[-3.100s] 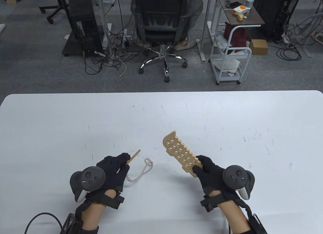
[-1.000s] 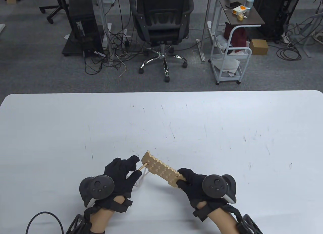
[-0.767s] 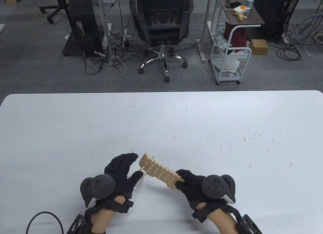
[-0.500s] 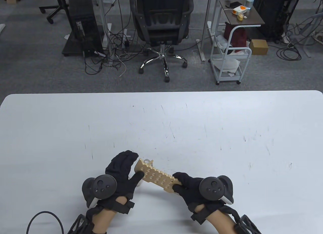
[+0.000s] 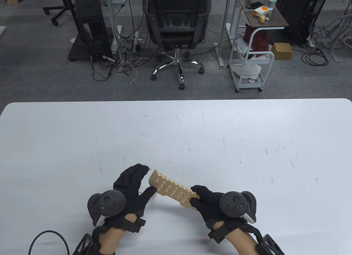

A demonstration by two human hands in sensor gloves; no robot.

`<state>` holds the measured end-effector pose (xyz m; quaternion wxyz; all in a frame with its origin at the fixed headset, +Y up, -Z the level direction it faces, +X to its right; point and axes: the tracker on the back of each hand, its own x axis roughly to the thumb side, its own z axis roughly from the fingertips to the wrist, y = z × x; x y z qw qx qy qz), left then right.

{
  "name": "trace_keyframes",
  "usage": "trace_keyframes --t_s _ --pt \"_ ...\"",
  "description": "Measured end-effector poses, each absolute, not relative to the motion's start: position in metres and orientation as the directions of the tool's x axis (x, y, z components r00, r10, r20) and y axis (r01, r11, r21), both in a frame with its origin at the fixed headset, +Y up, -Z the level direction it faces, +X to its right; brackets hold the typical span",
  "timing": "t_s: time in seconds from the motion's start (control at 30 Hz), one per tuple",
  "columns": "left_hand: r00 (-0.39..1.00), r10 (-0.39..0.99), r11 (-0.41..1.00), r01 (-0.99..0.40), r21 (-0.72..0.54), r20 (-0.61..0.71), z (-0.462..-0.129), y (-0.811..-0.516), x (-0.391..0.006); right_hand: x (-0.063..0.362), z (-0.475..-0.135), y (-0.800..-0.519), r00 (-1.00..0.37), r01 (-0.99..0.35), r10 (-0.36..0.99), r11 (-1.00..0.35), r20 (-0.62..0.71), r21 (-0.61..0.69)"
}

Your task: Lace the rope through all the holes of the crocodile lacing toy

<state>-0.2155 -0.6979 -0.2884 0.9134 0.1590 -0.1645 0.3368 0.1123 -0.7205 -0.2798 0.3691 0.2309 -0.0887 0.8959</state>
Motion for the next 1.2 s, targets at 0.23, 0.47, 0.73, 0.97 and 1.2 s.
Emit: trace_keyframes --t_s 0.23,0.47,0.73,0.97,1.2 --pt "0.685 0.637 0.672 -0.718 0.181 0.355 -0.293 -0.7 -0.228 0.112 -0.28 -0.72 -0.617 -0.706 0.627 -0.708 0.476 0.016" --pt "0.688 0.693 0.697 -0.715 0.043 0.215 -0.305 -0.716 -0.231 0.112 -0.28 -0.721 -0.598 -0.723 0.641 -0.691 0.481 0.022" --pt "0.696 0.688 0.724 -0.679 -0.121 0.206 -0.31 -0.725 -0.223 0.112 -0.28 -0.721 -0.588 -0.731 0.649 -0.682 0.483 0.027" --pt "0.654 0.72 0.694 -0.693 -0.197 0.234 -0.31 -0.73 -0.217 0.11 -0.279 -0.722 -0.563 -0.744 0.67 -0.666 0.484 0.056" --pt "0.615 0.749 0.662 -0.698 -0.271 0.247 -0.311 -0.734 -0.21 0.108 -0.279 -0.723 -0.545 -0.75 0.685 -0.656 0.484 0.084"
